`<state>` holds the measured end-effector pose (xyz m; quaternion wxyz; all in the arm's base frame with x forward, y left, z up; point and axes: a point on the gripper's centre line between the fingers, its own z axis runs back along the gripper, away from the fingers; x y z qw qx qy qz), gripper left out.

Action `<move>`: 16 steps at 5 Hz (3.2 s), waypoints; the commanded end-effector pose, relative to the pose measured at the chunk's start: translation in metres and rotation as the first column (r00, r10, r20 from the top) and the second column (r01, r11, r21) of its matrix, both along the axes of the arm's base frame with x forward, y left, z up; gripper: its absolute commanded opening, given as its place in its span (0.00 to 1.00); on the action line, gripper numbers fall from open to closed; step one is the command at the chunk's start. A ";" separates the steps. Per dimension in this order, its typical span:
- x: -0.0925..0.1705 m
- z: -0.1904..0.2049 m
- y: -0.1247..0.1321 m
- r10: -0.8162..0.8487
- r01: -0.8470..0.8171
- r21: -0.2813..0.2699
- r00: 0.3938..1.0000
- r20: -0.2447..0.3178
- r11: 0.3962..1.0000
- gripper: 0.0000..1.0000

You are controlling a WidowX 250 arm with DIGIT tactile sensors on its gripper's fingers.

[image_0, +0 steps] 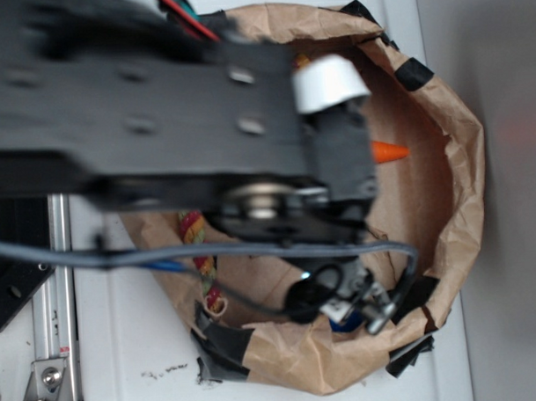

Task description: Grab the blue sponge.

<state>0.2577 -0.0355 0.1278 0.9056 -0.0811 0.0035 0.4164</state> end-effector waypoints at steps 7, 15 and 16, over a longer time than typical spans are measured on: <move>0.020 -0.041 -0.008 -0.014 0.010 0.021 0.985 0.171 1.000 0.00; 0.017 0.068 0.028 -0.728 0.672 0.328 0.682 0.075 0.664 0.00; 0.015 0.064 0.039 -0.702 0.653 0.314 0.709 0.065 0.689 0.00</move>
